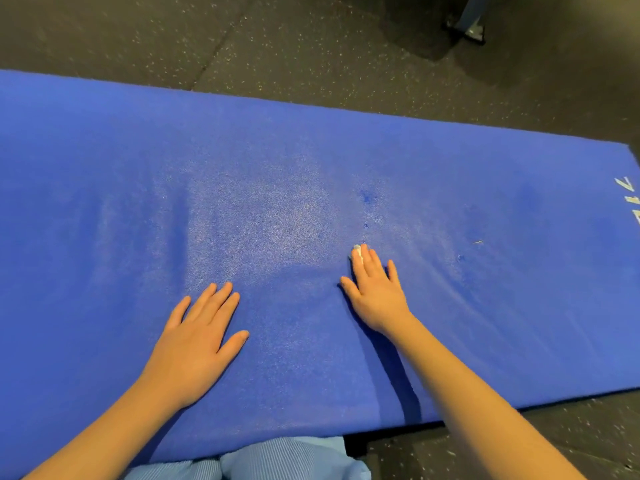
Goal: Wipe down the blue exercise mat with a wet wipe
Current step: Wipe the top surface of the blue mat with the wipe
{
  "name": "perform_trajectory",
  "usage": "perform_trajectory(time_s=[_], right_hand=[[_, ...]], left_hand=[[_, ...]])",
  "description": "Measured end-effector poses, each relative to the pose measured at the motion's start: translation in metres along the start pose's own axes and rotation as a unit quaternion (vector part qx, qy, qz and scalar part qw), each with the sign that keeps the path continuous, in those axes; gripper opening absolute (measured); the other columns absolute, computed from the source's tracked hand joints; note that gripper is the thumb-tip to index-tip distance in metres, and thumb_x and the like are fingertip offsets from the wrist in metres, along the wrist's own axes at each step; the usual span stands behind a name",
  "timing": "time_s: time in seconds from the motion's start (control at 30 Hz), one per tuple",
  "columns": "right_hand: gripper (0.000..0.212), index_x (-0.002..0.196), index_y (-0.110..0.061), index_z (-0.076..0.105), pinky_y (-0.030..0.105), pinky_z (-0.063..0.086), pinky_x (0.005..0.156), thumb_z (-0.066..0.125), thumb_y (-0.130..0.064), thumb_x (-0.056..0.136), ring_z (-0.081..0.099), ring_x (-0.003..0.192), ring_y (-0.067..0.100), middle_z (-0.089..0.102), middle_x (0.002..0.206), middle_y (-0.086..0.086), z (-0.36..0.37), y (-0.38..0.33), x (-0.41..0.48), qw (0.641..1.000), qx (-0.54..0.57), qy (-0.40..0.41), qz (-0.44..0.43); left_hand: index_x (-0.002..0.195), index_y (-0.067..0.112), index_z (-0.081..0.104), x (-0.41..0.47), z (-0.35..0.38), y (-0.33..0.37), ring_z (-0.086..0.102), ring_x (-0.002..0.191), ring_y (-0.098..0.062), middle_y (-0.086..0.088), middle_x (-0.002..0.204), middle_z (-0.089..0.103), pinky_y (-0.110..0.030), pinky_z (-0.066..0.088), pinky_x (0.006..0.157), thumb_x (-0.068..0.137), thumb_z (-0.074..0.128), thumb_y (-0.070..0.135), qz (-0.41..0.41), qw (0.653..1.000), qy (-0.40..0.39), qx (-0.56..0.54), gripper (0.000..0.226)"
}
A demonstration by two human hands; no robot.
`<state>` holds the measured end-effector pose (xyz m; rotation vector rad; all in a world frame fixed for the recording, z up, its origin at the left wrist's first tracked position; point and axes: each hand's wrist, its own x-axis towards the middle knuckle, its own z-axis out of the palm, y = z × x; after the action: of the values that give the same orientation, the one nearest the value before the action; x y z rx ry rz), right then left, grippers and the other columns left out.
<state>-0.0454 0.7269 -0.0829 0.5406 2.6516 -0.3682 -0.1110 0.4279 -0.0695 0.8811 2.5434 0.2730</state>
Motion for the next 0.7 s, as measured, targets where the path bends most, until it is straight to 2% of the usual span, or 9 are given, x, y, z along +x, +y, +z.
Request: perform_trajectory(time_s=[0.07,0.13,0.27,0.3,0.37,0.43,0.5,0.6,0.7], right_hand=[[0.066,0.155,-0.015,0.0,0.043,-0.007,0.119,0.023,-0.047,0.102,-0.008,0.148,0.015,-0.007,0.162,0.001,-0.003,-0.003,0.022,0.996,0.042,0.03,0.074],[0.068,0.154,-0.014,0.0,0.043,-0.008,0.118,0.026,-0.047,0.102,-0.009,0.148,0.017,-0.009,0.162,0.002,0.001,-0.024,0.029,0.992,0.084,0.046,0.076],[0.073,0.154,-0.018,-0.003,0.04,-0.011,0.118,0.025,-0.055,0.099,-0.011,0.148,0.014,-0.011,0.161,-0.002,0.009,-0.046,0.012,0.993,0.038,-0.003,-0.108],[0.074,0.154,-0.019,-0.002,0.042,-0.009,0.119,0.019,-0.06,0.096,-0.01,0.148,0.014,-0.01,0.161,-0.003,0.007,-0.039,0.017,0.992,0.014,-0.006,-0.127],[0.075,0.154,-0.02,0.0,0.045,-0.005,0.119,0.012,-0.062,0.093,-0.007,0.148,0.014,-0.006,0.162,-0.002,0.0,-0.02,0.034,0.996,-0.01,0.016,-0.087],[0.067,0.155,-0.017,0.001,0.046,-0.005,0.119,0.021,-0.052,0.1,-0.006,0.148,0.016,-0.005,0.162,0.0,-0.005,-0.009,0.051,0.999,0.003,0.044,0.014],[0.067,0.154,-0.015,-0.002,0.045,-0.007,0.119,0.024,-0.048,0.101,-0.009,0.148,0.018,-0.008,0.162,0.001,-0.003,-0.019,0.055,0.997,0.029,0.054,0.048],[0.077,0.154,-0.018,-0.005,0.04,-0.012,0.117,0.011,-0.061,0.092,-0.013,0.147,0.016,-0.014,0.16,-0.001,0.006,-0.046,0.039,0.996,0.021,0.013,-0.088],[0.086,0.154,-0.021,-0.003,0.04,-0.01,0.117,-0.005,-0.064,0.08,-0.01,0.148,0.014,-0.01,0.161,-0.005,-0.001,-0.035,0.043,0.984,-0.034,0.0,-0.175]], left_hand=[[0.15,0.018,0.029,-0.001,0.002,-0.002,0.006,0.145,-0.007,0.009,0.156,0.014,-0.029,-0.003,0.115,0.084,-0.011,0.074,0.008,1.0,0.005,0.009,0.095],[0.143,0.013,0.044,-0.001,0.002,-0.003,0.019,0.142,-0.012,0.002,0.153,0.031,-0.033,0.006,0.113,0.095,0.005,0.065,0.006,1.0,-0.01,0.019,0.081],[0.139,0.011,0.05,-0.001,0.001,-0.001,0.026,0.138,-0.014,-0.002,0.149,0.041,-0.032,0.006,0.113,0.099,0.012,0.059,0.001,0.999,-0.016,0.033,0.074],[0.139,0.011,0.05,-0.001,0.0,-0.001,0.026,0.138,-0.015,-0.002,0.148,0.042,-0.032,0.006,0.113,0.099,0.012,0.058,0.003,0.999,-0.014,0.037,0.073],[0.139,0.012,0.05,-0.002,0.0,-0.001,0.026,0.138,-0.015,-0.002,0.148,0.042,-0.032,0.006,0.113,0.099,0.012,0.058,0.004,0.999,-0.015,0.042,0.072],[0.14,0.012,0.049,-0.002,0.0,0.0,0.025,0.138,-0.015,-0.002,0.149,0.041,-0.033,0.006,0.113,0.099,0.012,0.058,0.002,0.999,-0.021,0.042,0.072],[0.139,0.012,0.05,0.0,0.0,-0.002,0.025,0.139,-0.014,-0.002,0.149,0.041,-0.033,0.005,0.113,0.099,0.012,0.059,0.009,0.999,-0.024,0.042,0.072],[0.141,0.012,0.047,0.009,0.001,-0.007,0.018,0.142,-0.013,0.0,0.152,0.035,-0.033,0.002,0.114,0.096,0.012,0.064,0.029,0.999,-0.014,0.029,0.077],[0.15,0.017,0.029,0.035,-0.005,-0.007,-0.003,0.145,-0.008,0.01,0.157,0.009,-0.031,-0.006,0.117,0.086,0.004,0.074,0.03,0.999,0.034,0.002,0.09]])
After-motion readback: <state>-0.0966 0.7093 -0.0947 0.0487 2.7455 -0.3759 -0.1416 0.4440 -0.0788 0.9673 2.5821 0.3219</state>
